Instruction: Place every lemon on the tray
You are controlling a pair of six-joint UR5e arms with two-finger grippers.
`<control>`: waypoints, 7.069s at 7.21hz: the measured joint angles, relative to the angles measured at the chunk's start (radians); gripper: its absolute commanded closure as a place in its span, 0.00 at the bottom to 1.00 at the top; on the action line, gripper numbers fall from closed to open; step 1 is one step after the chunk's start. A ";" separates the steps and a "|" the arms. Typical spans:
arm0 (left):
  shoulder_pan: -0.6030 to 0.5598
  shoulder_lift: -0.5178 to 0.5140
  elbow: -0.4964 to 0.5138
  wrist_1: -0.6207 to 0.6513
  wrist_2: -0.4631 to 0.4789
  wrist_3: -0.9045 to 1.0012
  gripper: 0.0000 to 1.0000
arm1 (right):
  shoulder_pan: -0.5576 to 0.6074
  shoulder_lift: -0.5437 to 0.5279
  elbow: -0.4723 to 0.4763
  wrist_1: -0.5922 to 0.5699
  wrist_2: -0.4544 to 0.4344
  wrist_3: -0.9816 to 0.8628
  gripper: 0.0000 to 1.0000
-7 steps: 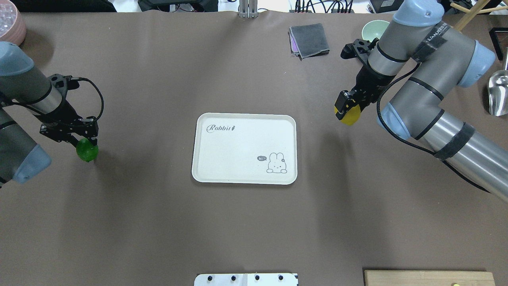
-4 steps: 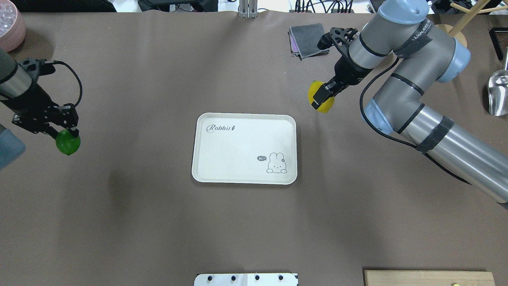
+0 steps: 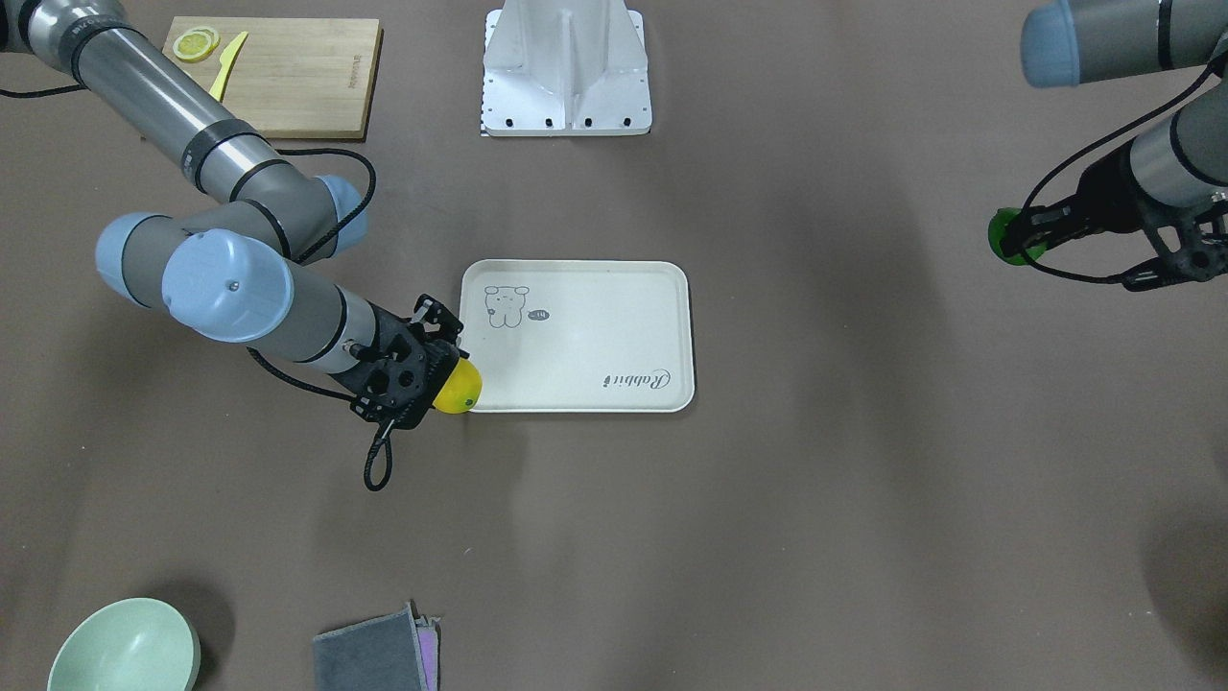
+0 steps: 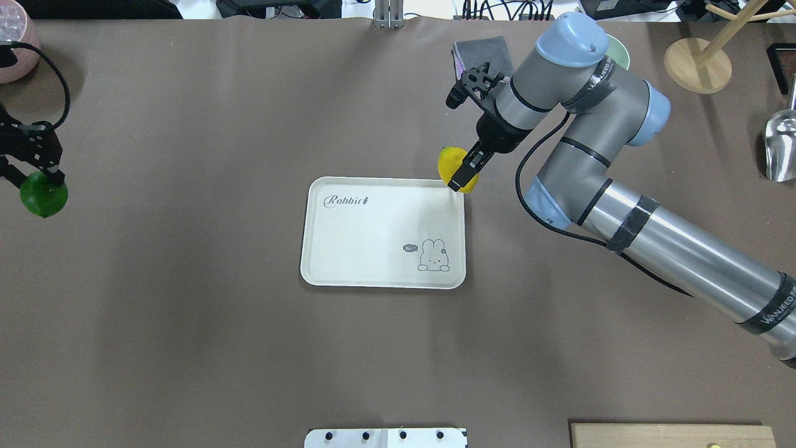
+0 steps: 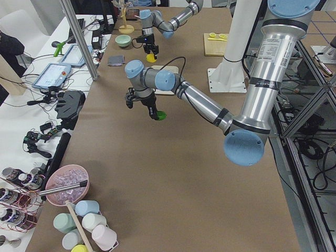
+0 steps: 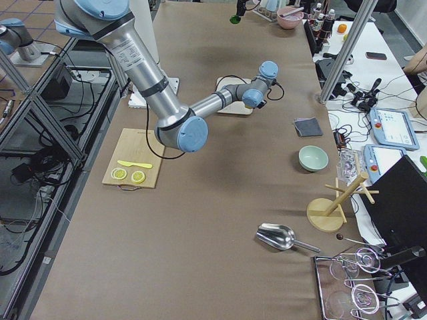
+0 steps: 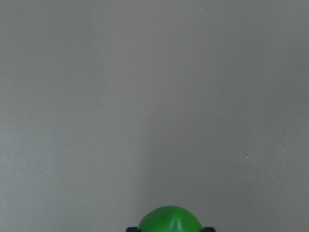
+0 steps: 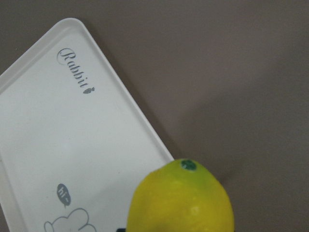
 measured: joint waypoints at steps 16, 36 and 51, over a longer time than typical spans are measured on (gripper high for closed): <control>0.422 -0.493 0.378 -0.297 0.134 -0.755 1.00 | 0.080 -0.039 0.018 -0.070 0.145 -0.042 0.01; 0.158 -0.036 0.272 -0.419 0.154 -0.119 0.02 | 0.643 -0.606 0.362 -0.544 -0.059 0.009 0.00; -0.356 0.300 0.401 -0.448 0.076 0.632 0.02 | 0.849 -0.743 0.397 -0.533 -0.065 -0.128 0.00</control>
